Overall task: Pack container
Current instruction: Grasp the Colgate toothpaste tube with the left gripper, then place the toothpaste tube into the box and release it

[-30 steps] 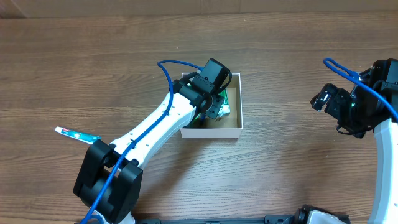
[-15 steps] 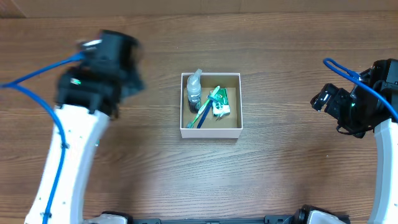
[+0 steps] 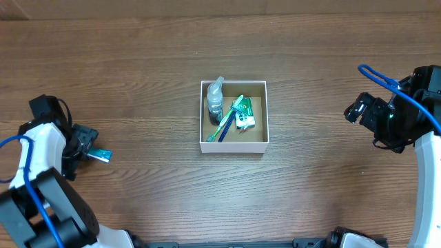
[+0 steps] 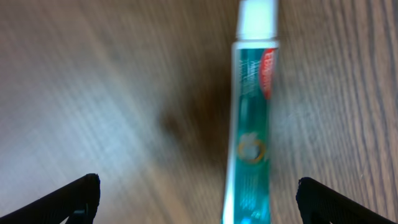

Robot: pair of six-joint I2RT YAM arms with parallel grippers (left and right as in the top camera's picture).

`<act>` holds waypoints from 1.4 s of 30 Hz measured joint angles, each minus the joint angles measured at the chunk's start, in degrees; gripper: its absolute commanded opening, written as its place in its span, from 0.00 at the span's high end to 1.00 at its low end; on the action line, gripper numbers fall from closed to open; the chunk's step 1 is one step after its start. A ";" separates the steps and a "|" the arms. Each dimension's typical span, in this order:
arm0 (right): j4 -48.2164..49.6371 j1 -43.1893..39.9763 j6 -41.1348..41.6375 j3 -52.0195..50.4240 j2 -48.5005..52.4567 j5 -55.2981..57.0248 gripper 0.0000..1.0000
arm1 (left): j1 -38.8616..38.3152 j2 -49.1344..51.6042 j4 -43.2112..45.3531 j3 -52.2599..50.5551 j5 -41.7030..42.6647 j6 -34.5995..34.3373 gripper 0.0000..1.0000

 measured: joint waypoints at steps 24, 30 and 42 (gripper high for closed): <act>-0.31 0.00 -0.02 0.00 0.00 0.00 0.00 | -0.04 8.15 6.80 0.92 1.90 3.74 0.96; 0.00 0.00 -0.02 0.00 0.00 0.00 0.00 | -0.07 8.39 2.69 2.29 3.41 5.33 0.96; 0.07 0.00 0.02 0.00 0.00 -0.02 0.00 | -26.36 -9.09 -5.75 19.93 5.51 17.59 0.96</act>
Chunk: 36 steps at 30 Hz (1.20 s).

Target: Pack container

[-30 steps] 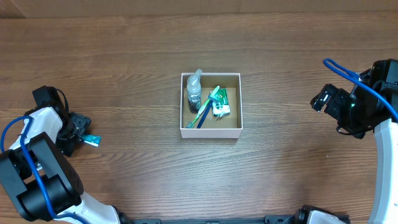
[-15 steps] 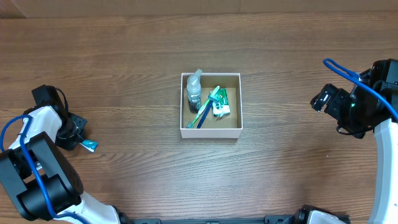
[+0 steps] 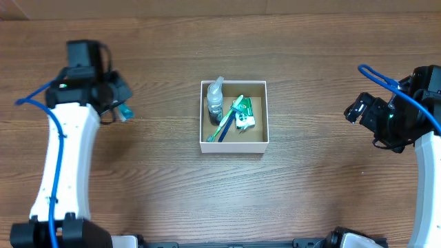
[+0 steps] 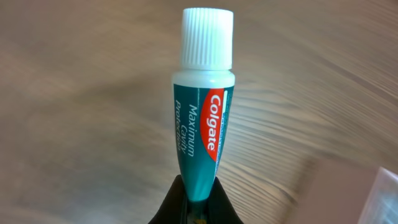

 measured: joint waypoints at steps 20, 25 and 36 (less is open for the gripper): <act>0.00 0.00 -0.04 0.00 0.00 0.00 0.00 | -35.28 6.45 6.86 3.80 1.05 28.13 0.96; -0.02 0.00 -0.02 0.00 0.00 0.02 0.00 | -37.55 17.35 7.85 3.78 2.23 28.35 0.96; 1.60 1.55 -1.75 -0.09 0.00 0.24 0.00 | -38.69 19.50 -3.34 13.11 0.74 26.88 0.20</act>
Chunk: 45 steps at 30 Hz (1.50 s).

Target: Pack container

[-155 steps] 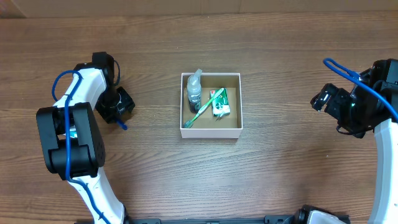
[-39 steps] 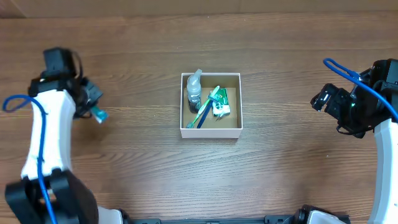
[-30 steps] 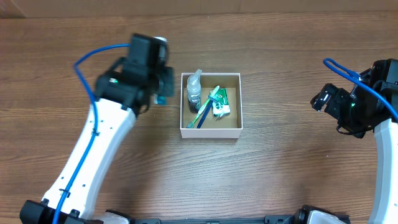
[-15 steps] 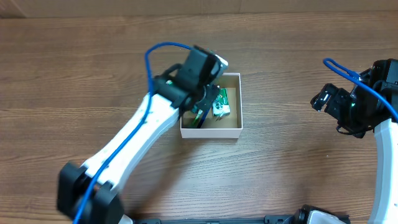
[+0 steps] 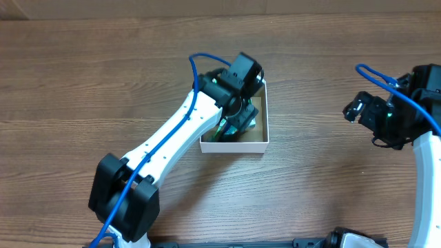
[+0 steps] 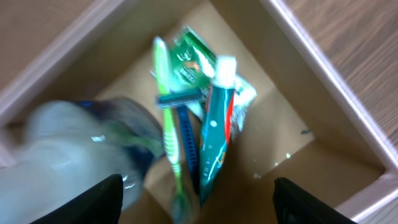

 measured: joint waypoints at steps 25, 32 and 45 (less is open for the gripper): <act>25.16 24.15 -4.00 -0.46 8.52 10.64 0.00 | 31.63 -15.15 -7.82 5.62 -4.96 -18.93 0.00; 25.18 24.13 -3.21 -4.39 -10.34 10.97 0.00 | 31.50 -30.12 -8.66 0.50 -4.20 -18.49 0.00; 22.93 24.15 1.36 -37.33 -50.40 15.65 0.00 | 29.62 -82.07 -7.39 -41.70 -5.95 -16.39 0.00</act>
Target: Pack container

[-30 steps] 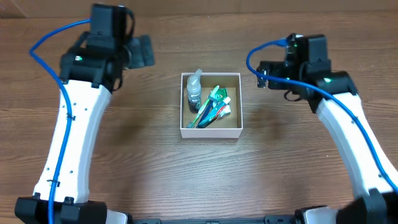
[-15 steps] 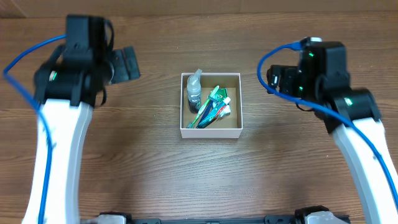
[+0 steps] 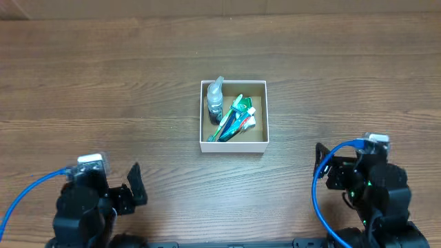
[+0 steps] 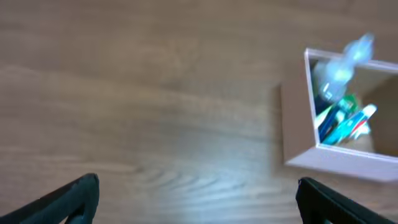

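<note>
A white square box (image 3: 233,143) stands mid-table. Inside it are a clear bottle (image 3: 216,96) at the left, a teal toothpaste tube (image 3: 241,118) leaning across a green toothbrush, and a blue razor. The left wrist view shows the box (image 4: 298,134) at the right, with the bottle (image 4: 339,74) and tube (image 4: 354,121) inside. My left gripper (image 4: 198,202) is open and empty over bare wood, far left of the box; in the overhead view the left gripper (image 3: 136,186) sits at the near left. My right gripper (image 3: 322,164) is at the near right, its jaws unclear.
The wooden table (image 3: 138,83) surrounds the box on all sides. Blue cables loop beside both arm bases at the near edge. No other loose objects are in view.
My left arm was stretched over the box, open above the toothpaste tube. It now sits at the near left. My right arm has moved from the right edge to the near right.
My left gripper was open around the toothpaste tube on the table at the left. Then it was shut on the tube, held up at the far left. Then it was open over the box with the tube inside. Now both arms sit at the near edge.
</note>
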Robot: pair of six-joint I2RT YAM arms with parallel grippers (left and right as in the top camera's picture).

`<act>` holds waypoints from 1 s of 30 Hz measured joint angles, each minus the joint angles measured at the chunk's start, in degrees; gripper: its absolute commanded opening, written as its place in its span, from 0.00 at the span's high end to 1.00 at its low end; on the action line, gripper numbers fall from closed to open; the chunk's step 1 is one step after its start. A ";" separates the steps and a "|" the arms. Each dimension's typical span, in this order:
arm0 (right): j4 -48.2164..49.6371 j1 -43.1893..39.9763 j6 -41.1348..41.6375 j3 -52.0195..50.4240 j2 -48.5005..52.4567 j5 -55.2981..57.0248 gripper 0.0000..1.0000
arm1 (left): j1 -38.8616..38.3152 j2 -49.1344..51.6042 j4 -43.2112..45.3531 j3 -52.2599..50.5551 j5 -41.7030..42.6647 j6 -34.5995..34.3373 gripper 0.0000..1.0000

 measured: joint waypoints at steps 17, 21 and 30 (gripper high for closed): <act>-7.89 -0.02 -1.20 -1.22 -12.37 0.46 0.00 | 0.00 -0.09 -6.82 -0.55 -0.02 0.00 0.00; -0.81 0.00 -2.21 -9.86 -25.33 0.39 0.00 | 0.00 -0.09 -6.78 -0.55 -0.02 0.00 0.00; 54.34 0.00 -8.31 -37.53 -25.79 -0.92 0.00 | 0.00 -0.13 -6.82 -0.68 -0.02 0.00 0.00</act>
